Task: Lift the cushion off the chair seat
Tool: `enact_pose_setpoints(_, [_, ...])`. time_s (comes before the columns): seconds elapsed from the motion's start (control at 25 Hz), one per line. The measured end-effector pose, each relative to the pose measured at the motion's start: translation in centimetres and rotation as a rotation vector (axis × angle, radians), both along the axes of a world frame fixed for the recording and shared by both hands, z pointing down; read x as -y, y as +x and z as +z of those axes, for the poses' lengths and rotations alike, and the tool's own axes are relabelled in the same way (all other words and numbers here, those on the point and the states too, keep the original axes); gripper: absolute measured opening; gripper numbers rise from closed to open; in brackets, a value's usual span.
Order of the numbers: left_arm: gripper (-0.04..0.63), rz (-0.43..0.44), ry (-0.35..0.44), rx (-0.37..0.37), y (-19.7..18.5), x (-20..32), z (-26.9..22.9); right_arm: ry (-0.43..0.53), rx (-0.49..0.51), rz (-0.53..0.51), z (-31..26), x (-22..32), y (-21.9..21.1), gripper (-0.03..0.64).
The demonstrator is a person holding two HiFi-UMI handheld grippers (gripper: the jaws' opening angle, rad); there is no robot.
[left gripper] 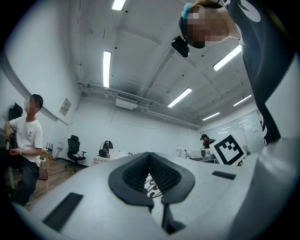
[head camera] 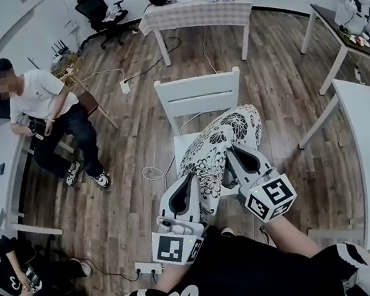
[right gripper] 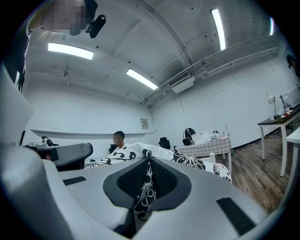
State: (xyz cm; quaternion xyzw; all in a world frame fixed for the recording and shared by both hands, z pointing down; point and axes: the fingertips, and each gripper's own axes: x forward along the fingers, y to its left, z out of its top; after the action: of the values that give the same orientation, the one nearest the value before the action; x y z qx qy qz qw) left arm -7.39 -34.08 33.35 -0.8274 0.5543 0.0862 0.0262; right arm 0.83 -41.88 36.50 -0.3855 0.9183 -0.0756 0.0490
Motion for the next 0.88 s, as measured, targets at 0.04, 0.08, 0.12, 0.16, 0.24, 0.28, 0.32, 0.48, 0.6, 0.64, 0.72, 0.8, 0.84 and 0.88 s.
enact_pose_setpoints(0.04, [0.0,-0.004,-0.003,0.001,0.1,-0.2,0.3,-0.001,-0.001,-0.003,0.3,-0.2,0.0,0.032])
enact_pose_setpoints(0.08, [0.0,-0.008,-0.008,0.003,0.1,-0.5,0.6,-0.004,0.001,-0.005,0.6,-0.3,0.1,0.032])
enact_pose_setpoints(0.12, [0.0,-0.01,-0.012,0.004,0.2,-0.7,0.8,-0.009,0.004,-0.007,0.8,-0.4,0.2,0.032])
enact_pose_setpoints(0.16, [0.0,-0.012,-0.016,0.005,0.3,-0.8,0.9,-0.014,0.008,-0.009,0.9,-0.4,0.2,0.032])
enact_pose_setpoints(0.24, [0.0,-0.011,-0.025,0.006,0.3,-0.9,0.8,-0.024,0.012,-0.014,0.8,-0.5,0.1,0.032])
enact_pose_setpoints(0.28, [-0.001,-0.01,-0.031,0.007,0.3,-0.8,0.7,-0.026,0.013,-0.017,0.5,-0.5,-0.1,0.032])
enact_pose_setpoints(0.32, [-0.001,-0.007,-0.036,0.008,0.3,-0.9,0.7,-0.025,0.013,-0.019,0.3,-0.6,-0.1,0.032])
enact_pose_setpoints(0.48, [0.0,0.008,-0.038,0.009,0.3,-1.6,1.2,-0.01,0.013,-0.012,0.4,-1.5,-0.3,0.032])
enact_pose_setpoints(0.6, [-0.001,0.012,-0.032,0.007,0.5,-2.4,1.5,0.011,0.015,-0.003,0.5,-2.3,-0.2,0.032])
enact_pose_setpoints(0.64, [0.0,0.013,-0.03,0.007,0.5,-2.7,1.5,0.013,0.014,-0.001,0.5,-2.6,-0.2,0.032])
enact_pose_setpoints(0.72, [0.0,0.016,-0.025,0.004,0.4,-3.6,1.5,0.016,0.014,0.004,0.4,-3.5,-0.4,0.032])
enact_pose_setpoints(0.8, [0.0,0.02,-0.023,-0.004,0.1,-4.7,1.6,0.017,0.011,0.01,0.3,-4.6,-0.6,0.032])
enact_pose_setpoints(0.84, [0.0,0.022,-0.023,-0.008,-0.1,-5.3,1.7,0.017,0.009,0.013,0.3,-5.3,-0.8,0.032])
enact_pose_setpoints(0.88, [0.0,0.024,-0.024,-0.011,-0.4,-6.0,1.7,0.017,0.008,0.016,0.3,-6.0,-1.0,0.032])
